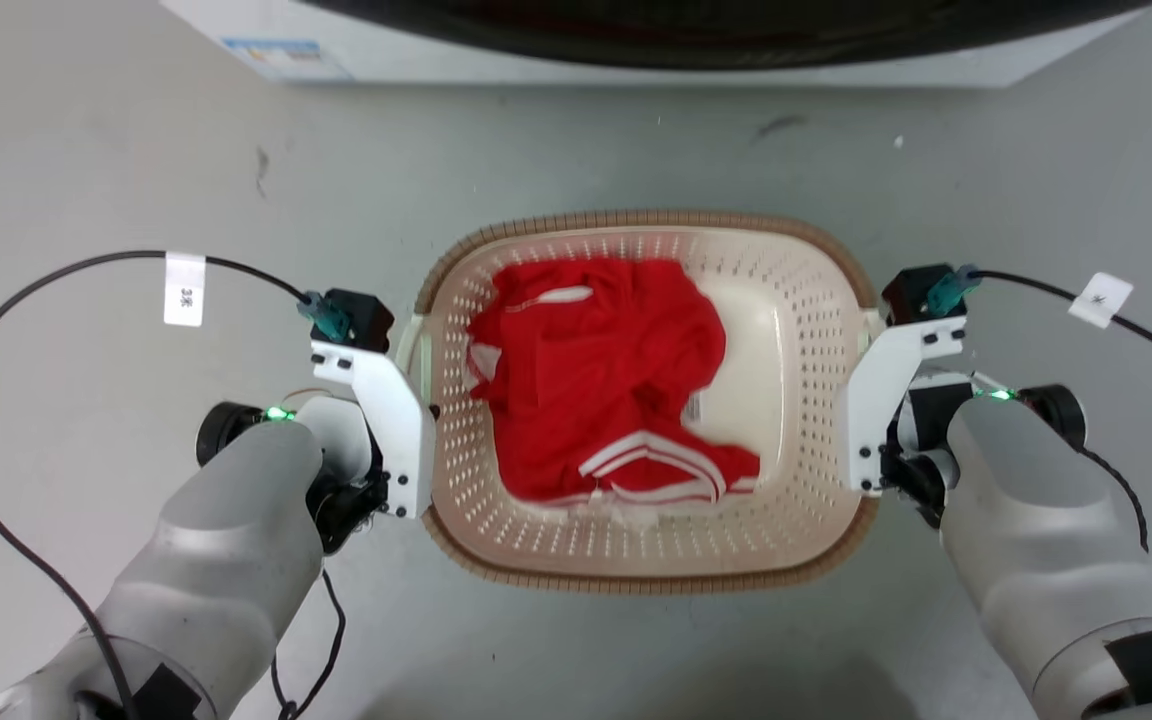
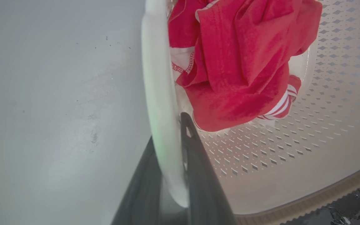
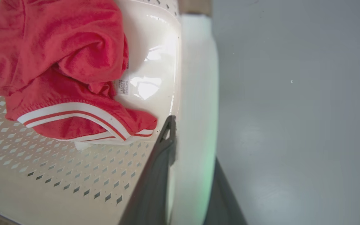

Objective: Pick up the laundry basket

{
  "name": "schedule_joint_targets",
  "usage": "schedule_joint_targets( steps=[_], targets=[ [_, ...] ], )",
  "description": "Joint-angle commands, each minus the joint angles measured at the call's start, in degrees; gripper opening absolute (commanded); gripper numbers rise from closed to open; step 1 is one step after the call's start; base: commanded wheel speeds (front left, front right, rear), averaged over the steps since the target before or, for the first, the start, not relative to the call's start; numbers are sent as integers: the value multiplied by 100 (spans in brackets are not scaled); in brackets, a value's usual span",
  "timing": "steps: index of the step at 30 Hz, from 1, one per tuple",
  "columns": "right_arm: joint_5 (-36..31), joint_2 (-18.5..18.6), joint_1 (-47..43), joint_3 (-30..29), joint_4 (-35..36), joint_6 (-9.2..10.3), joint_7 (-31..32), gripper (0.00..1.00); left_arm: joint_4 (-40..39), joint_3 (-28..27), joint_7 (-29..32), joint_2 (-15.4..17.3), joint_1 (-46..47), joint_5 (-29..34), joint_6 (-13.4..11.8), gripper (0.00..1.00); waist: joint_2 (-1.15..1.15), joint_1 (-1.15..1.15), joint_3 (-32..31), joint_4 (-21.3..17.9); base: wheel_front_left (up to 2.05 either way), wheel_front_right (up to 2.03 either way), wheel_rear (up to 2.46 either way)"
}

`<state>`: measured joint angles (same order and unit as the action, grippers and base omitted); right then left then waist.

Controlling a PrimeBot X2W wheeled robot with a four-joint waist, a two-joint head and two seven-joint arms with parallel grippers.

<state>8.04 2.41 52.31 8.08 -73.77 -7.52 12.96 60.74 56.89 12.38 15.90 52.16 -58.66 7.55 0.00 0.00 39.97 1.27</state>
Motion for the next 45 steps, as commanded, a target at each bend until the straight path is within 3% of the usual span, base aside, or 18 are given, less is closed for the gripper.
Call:
schedule_joint_targets(
  steps=[1, 10, 22, 33, 45],
  targets=[
    [-17, 87, -155, 77, -8, 6, 289, 0, 11, 97, 118, 201, -117, -72, -19, 0, 0, 0, -602, -60, 0, 0, 0],
    [160, 121, -423, 621, -10, 8, 1479, 0, -247, 503, 738, 554, -450, -513, -25, 0, 0, 0, -1908, -125, 0, 0, 0],
    [819, 166, -771, 1300, 179, 7, 2886, 0, -399, 962, 1608, 987, -655, -925, -47, 0, 0, 0, -3126, -263, 0, 0, 0],
    [1229, 169, -1224, 1697, 390, 5, 3441, 0, -531, 1200, 2159, 1044, -1115, -1297, -46, 0, 0, 0, -3935, -370, 0, 0, 0],
    [1612, 152, -1373, 1997, 622, 2, 3894, 0, -663, 1398, 2610, 1088, -1303, -1448, -41, 0, 0, 0, -4175, -467, 0, 0, 0]
  ],
)
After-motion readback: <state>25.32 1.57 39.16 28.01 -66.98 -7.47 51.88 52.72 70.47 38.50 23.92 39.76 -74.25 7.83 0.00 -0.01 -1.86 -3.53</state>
